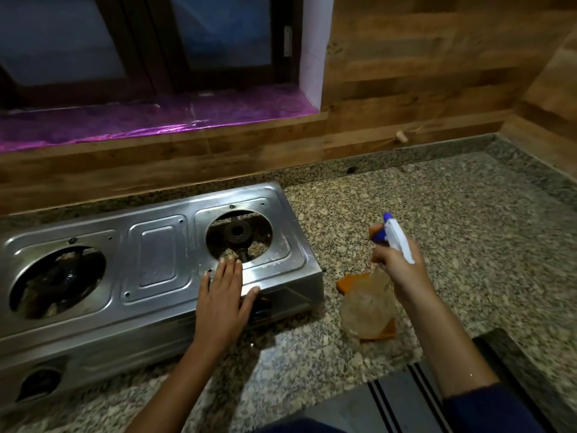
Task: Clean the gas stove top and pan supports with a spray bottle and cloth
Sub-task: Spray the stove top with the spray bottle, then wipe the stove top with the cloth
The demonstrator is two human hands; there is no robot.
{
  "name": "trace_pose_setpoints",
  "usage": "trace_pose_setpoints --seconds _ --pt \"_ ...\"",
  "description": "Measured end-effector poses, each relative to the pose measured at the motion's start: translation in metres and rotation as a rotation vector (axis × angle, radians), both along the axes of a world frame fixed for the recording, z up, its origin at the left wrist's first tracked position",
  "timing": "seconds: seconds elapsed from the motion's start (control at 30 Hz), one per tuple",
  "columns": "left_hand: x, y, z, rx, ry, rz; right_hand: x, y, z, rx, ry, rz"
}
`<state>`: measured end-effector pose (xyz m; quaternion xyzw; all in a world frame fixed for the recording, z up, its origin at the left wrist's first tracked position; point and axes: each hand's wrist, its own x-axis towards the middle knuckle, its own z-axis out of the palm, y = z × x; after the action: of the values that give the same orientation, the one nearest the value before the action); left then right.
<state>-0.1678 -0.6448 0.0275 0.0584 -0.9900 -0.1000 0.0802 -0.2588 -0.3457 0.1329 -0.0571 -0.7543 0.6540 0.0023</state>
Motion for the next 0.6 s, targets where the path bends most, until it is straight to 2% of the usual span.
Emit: trace_pose_setpoints --seconds 0.2,0.3,0.37,0.5,0.6 --pt "0.002 0.010 0.002 -0.040 0.051 0.073 -0.074 -0.001 -0.010 0.135 0.305 -0.064" --pt "0.004 0.012 0.000 -0.057 0.072 0.085 -0.109 -0.009 -0.030 0.230 0.346 -0.015" --pt "0.005 0.012 0.000 -0.061 0.075 0.084 -0.122 -0.016 -0.046 0.239 0.292 0.032" --pt "0.005 0.012 -0.001 -0.073 0.073 0.081 -0.133 -0.025 -0.069 0.110 0.059 0.056" --pt "0.006 0.012 -0.001 -0.067 0.078 0.082 -0.129 -0.022 -0.079 0.243 -0.004 0.117"
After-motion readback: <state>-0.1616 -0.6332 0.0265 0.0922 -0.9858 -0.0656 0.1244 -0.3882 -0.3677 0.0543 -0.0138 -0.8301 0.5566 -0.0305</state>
